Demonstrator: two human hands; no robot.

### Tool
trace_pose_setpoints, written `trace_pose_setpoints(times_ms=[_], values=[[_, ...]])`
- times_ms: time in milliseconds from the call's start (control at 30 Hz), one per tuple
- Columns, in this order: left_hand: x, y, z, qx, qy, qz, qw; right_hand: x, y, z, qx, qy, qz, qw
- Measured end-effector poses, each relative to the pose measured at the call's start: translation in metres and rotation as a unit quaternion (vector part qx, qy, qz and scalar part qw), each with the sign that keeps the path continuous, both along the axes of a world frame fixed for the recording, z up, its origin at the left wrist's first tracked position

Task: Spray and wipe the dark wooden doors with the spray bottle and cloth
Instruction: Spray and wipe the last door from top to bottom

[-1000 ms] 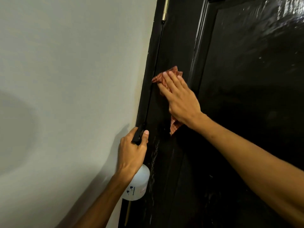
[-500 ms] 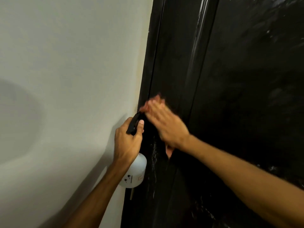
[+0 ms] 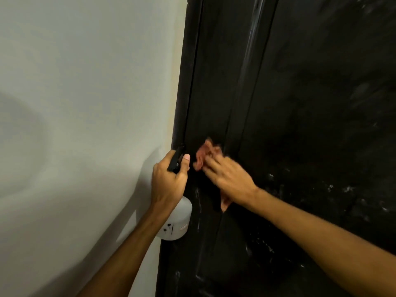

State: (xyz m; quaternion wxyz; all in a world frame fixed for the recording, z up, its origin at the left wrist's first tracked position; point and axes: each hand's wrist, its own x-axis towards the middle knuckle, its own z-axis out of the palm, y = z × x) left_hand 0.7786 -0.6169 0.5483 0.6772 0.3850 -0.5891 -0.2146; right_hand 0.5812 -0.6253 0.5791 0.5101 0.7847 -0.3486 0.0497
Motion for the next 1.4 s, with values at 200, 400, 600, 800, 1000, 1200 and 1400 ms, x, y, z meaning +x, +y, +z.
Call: trace_pose_setpoints(times_ms=[200,400,600,800,1000,1200,1400], values=[[-0.021,0.002,-0.003,0.009,0.0,-0.046,0.999,-0.017,-0.002,0.086,-0.056,-0.124,-0.033,0.99],[-0.034,0.004,-0.009,0.011,0.002,-0.063,0.998,-0.008,-0.001,0.076,-0.109,-0.159,-0.042,0.98],[-0.034,0.01,-0.013,0.017,-0.011,-0.056,0.998,-0.042,0.031,-0.013,0.049,-0.014,-0.036,0.998],[-0.056,0.023,-0.014,0.024,0.0,-0.095,0.995,-0.085,0.058,0.061,-0.171,-0.214,-0.047,0.961],[-0.09,0.044,-0.011,0.035,-0.028,-0.119,0.992,-0.117,0.098,-0.051,0.068,-0.008,-0.125,0.99],[-0.121,0.063,-0.002,0.032,-0.02,-0.142,0.989,-0.145,0.115,0.078,-0.181,-0.228,-0.151,0.945],[-0.15,0.077,0.006,0.032,-0.037,-0.147,0.988,-0.168,0.142,-0.054,0.023,-0.109,-0.193,0.975]])
